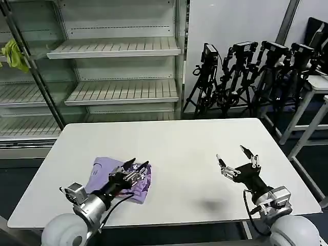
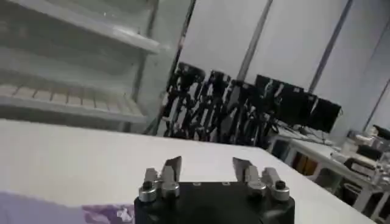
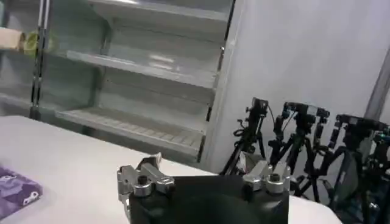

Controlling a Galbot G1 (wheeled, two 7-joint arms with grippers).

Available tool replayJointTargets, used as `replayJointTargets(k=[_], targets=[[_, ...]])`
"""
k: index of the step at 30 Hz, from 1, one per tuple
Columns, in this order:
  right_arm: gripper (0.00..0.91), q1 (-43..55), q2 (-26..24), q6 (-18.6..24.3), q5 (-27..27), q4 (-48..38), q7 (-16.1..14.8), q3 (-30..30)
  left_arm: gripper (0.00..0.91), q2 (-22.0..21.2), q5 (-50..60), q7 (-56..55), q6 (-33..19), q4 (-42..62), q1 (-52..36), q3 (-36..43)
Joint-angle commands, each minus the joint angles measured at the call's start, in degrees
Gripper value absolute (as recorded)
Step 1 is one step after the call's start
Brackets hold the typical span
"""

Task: Fold and organize the clothes.

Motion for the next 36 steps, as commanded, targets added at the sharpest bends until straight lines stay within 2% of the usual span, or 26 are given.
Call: replayJointTargets(k=[1, 10, 15, 20, 27, 36], targets=[[0.907, 8.1, 0.33, -0.68, 6.08, -2.61, 1.52, -11.49, 0.907, 3.18, 2.74, 0.55, -1.99, -2.16, 2.03, -9.37], [0.907, 22.93, -0.11, -3.6, 16.21, -6.45, 5.68, -31.93, 0.907, 1.91, 7.56, 0.73, -2.05, -3.64, 8.78, -21.72], [0.907, 27.79, -1.31, -5.33, 19.04, -5.05, 7.85, -39.22, 0.907, 0.19, 8.97, 0.83, -2.42, -4.16, 12.01, -24.73], [0.907, 29.16, -2.71, -6.72, 20.39, -2.63, 8.79, -42.45, 0.907, -0.89, 9.48, 0.96, -2.67, -4.75, 13.39, -26.28], [0.907, 27.99, -3.89, -7.87, 22.13, 0.13, 9.39, -43.6, 0.907, -1.68, 10.3, 1.12, -2.91, -4.56, 13.47, -26.41], [0.907, 27.38, -0.82, -7.82, 21.14, -2.08, 9.12, -45.53, 0.907, -3.16, 12.04, 1.6, -3.71, -3.81, 13.63, -25.28]])
